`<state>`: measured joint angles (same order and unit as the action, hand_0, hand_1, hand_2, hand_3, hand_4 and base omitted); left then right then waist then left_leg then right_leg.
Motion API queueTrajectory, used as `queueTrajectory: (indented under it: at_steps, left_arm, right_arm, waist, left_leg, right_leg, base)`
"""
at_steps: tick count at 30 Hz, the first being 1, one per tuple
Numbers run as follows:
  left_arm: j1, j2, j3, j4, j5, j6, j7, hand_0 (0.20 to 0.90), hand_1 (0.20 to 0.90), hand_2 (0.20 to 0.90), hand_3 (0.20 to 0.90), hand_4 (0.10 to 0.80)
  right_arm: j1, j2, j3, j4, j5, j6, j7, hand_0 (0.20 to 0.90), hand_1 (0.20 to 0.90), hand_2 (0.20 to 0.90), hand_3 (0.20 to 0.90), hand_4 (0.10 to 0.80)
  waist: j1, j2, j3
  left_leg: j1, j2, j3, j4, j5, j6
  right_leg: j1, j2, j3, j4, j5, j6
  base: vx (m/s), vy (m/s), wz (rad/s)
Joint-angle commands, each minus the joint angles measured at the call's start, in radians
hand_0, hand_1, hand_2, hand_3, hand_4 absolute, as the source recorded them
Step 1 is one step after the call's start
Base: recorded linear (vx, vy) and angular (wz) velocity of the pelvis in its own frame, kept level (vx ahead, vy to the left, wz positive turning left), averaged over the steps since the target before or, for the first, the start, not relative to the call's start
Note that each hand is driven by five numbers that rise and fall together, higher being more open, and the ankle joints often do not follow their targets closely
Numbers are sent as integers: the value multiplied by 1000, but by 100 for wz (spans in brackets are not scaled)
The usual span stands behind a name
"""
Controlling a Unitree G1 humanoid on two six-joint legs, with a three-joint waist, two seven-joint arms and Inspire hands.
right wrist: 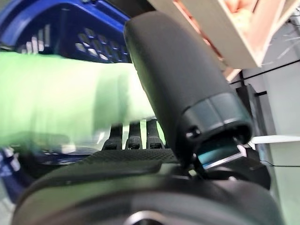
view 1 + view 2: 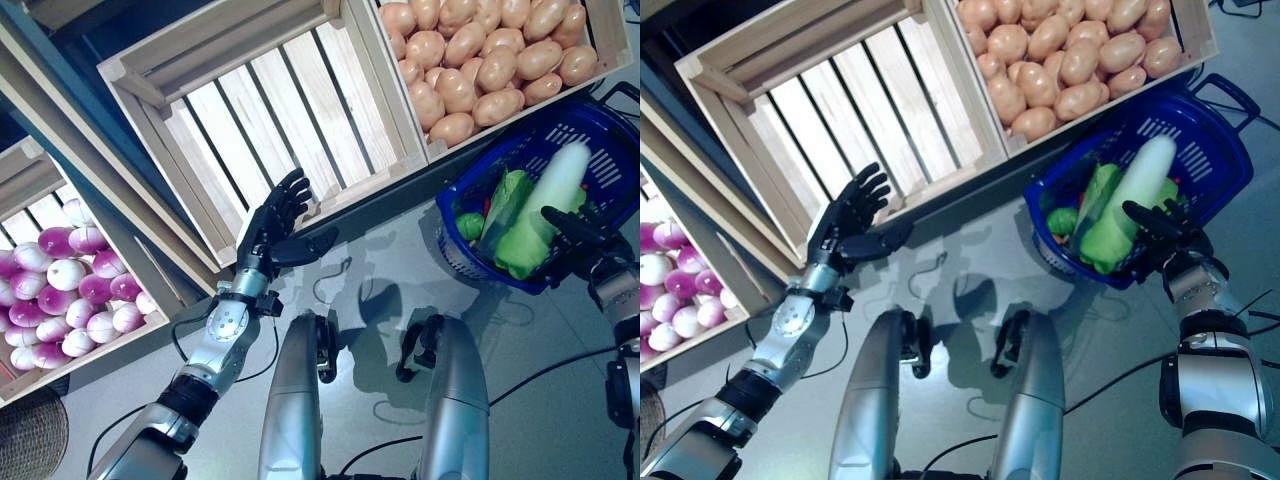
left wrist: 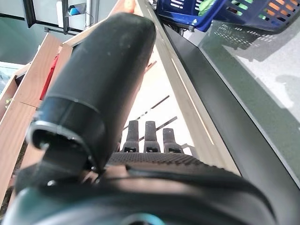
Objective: Put vegetables into the basket
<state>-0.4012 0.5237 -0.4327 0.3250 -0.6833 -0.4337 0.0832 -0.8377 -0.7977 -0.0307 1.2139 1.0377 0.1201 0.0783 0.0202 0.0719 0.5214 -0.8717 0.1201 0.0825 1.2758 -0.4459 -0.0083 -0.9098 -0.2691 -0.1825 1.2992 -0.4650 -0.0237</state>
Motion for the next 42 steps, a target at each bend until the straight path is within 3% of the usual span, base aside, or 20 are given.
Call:
queueTrajectory:
  at_steps: [1, 10, 16, 20, 26, 33, 42]
  left_arm:
    - [-22, 41, 39, -116, -13, -123, -31, 900, 900, 900, 900, 800]
    - [4, 45, 60, -124, -26, -94, -56, 900, 900, 900, 900, 800]
    - [52, 17, 67, -87, -14, -75, -91, 900, 900, 900, 900, 800]
    - [97, -14, 85, -58, -1, -55, -104, 900, 900, 900, 900, 800]
    - [180, -46, 132, 1, 32, -6, -116, 900, 900, 900, 900, 800]
    - [313, -99, 173, 106, 76, 18, -138, 900, 900, 900, 900, 800]
    - [405, -222, 202, 361, 203, 2, -97, 900, 900, 900, 900, 800]
  right_arm:
    - [-27, -100, -34, 5, 51, -110, 2, 900, 900, 900, 900, 800]
    - [74, -87, -78, 6, 53, -87, 63, 900, 900, 900, 900, 800]
    - [166, -16, -89, 6, 42, -45, 91, 900, 900, 900, 900, 800]
    - [226, 53, -91, 6, 36, -47, 130, 900, 900, 900, 900, 800]
    - [346, 188, -64, -54, -13, -122, 170, 900, 900, 900, 900, 800]
    - [518, 365, -19, -270, 1, -156, 153, 900, 900, 900, 900, 800]
    - [718, 591, 121, -438, -40, -150, 140, 900, 900, 900, 900, 800]
  waist:
    - [-2, -14, -80]
    - [14, -50, -136]
    - [34, -75, -192]
    - [50, -88, -241]
    - [59, -110, -331]
    - [44, -108, -402]
    - [21, -105, -457]
  left_leg:
    - [133, -21, 35, -128, -38, 42]
    - [327, -7, 55, -360, 44, 33]
    - [485, -1, 59, -541, 94, 23]
    - [590, -6, 73, -665, 133, 9]
    - [764, -25, 96, -885, 201, -9]
    - [905, -50, 108, -1156, 330, -16]
    - [998, -61, 104, -1357, 404, -25]
  right_leg:
    - [175, 19, -8, -191, 80, 14]
    - [372, 21, -44, -385, 131, 18]
    - [550, 53, -77, -575, 174, 19]
    - [675, 83, -99, -725, 209, 23]
    - [872, 130, -110, -994, 277, 47]
    - [977, 151, -100, -1195, 376, 72]
    - [1035, 171, -82, -1349, 449, 92]
  base:
    - [83, -12, -9]
    - [93, -5, -3]
    - [133, 1, -4]
    - [157, 15, -5]
    - [179, 26, 0]
    - [80, 81, -1]
    - [52, 46, 0]
